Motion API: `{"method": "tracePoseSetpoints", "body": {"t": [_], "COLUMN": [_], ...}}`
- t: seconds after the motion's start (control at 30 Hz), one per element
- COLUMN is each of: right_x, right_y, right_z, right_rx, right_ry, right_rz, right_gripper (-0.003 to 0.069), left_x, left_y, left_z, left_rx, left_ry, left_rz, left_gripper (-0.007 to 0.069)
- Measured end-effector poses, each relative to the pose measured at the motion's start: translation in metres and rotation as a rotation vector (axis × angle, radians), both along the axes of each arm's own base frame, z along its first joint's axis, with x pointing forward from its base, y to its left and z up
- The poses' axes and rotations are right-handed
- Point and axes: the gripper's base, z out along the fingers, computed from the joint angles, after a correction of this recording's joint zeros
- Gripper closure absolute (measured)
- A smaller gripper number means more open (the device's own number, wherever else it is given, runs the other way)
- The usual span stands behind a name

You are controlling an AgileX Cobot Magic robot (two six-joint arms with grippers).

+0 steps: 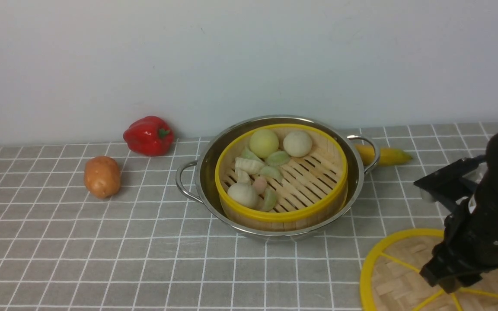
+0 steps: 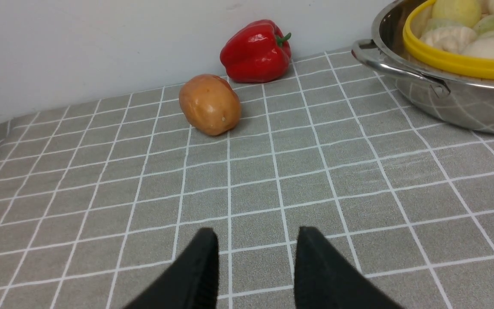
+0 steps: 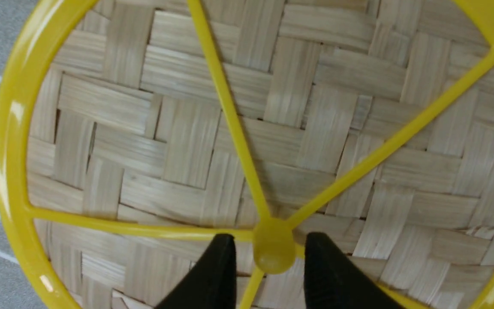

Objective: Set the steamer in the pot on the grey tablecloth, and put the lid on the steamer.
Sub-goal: 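Move the gripper down to the bamboo steamer lid and grasp its center knob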

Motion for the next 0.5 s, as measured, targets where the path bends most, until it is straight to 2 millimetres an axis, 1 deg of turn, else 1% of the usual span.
{"method": "tracePoseSetpoints", "body": {"t": [0.1,0.2,0.3,0.33,0.37,0.5], "right_x": [0.0018,0.0022,0.0013,0.0012,0.0015,0.0019], "right_y": [0.0006,0.0007,0.0,-0.0004,-0.0007,-0.0012], "right_z": [-0.0092,-0.0114,-0.0114,-0.0114,-0.0112,-0.0109], "right_rx": [-0.01,-0.012,-0.02,-0.025,-0.028,-0.035], "right_ry": [0.031,0.038,0.048,0.049,0.047,0.044], "right_rz": [-0.004,-0.008,-0.005,-0.002,0.001,0.006], "right_gripper": [0.0414,0.0416,0.0459,0.0495,0.0513,0.0512], "left_x": [0.0,0.0,0.0,0.0,0.0,0.0], "left_y": [0.0,0.0,0.0,0.0,0.0,0.0], "left_z": [0.0,0.0,0.0,0.0,0.0,0.0], "left_rx": [0.0,0.0,0.0,0.0,0.0,0.0], "left_ry": [0.0,0.0,0.0,0.0,0.0,0.0], "left_rz": [0.0,0.0,0.0,0.0,0.0,0.0], "left_gripper": [0.0382,0.0382,0.0382,0.0382,0.0382,0.0382]}}
